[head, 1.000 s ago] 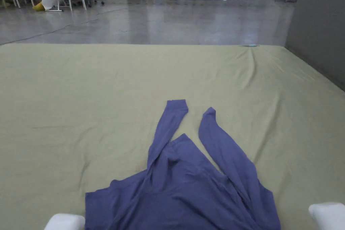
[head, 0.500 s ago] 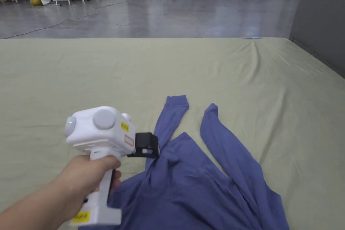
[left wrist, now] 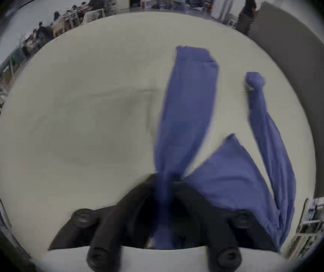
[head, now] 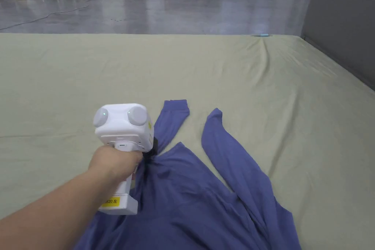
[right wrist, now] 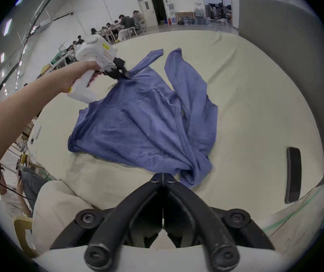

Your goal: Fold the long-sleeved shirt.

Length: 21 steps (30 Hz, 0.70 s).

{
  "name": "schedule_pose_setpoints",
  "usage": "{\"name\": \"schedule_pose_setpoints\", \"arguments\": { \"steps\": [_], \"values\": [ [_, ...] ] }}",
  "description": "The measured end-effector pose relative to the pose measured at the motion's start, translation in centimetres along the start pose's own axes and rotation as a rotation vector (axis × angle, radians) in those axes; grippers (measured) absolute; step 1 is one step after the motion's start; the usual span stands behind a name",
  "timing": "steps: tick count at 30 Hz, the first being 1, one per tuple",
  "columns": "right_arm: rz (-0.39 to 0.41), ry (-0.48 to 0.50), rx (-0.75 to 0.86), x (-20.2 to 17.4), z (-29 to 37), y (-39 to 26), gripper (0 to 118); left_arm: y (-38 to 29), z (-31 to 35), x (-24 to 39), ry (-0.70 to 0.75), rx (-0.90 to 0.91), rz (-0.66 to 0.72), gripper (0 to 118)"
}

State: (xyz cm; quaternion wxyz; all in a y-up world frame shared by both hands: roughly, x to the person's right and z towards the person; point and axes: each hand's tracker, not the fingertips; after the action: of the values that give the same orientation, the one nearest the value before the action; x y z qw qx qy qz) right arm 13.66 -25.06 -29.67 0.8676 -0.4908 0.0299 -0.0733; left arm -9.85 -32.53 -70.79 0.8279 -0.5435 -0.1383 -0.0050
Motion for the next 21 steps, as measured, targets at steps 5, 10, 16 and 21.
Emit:
{"name": "schedule_pose_setpoints", "arguments": {
  "steps": [5, 10, 16, 21],
  "values": [
    [-0.051, -0.090, 0.038, 2.3, 0.8, 1.9, 0, -0.5, 3.1, -0.3, 0.077, 0.061, 0.004, 0],
    [-0.199, -0.107, 0.069, 6.7, -0.2, 6.2, 37, -1.5, 11.1, -1.2, -0.011, 0.189, 0.085, 0],
    [-0.238, 0.012, -0.105, 7.1, -5.4, 7.4, 118, -3.8, 19.4, -0.9, -0.028, 0.312, 0.028, 0],
    [-0.131, 0.010, -0.242, 3.8, -9.9, 3.9, 101, -5.4, 22.6, -0.8, 0.003, 0.347, -0.030, 0]
  ]
}}
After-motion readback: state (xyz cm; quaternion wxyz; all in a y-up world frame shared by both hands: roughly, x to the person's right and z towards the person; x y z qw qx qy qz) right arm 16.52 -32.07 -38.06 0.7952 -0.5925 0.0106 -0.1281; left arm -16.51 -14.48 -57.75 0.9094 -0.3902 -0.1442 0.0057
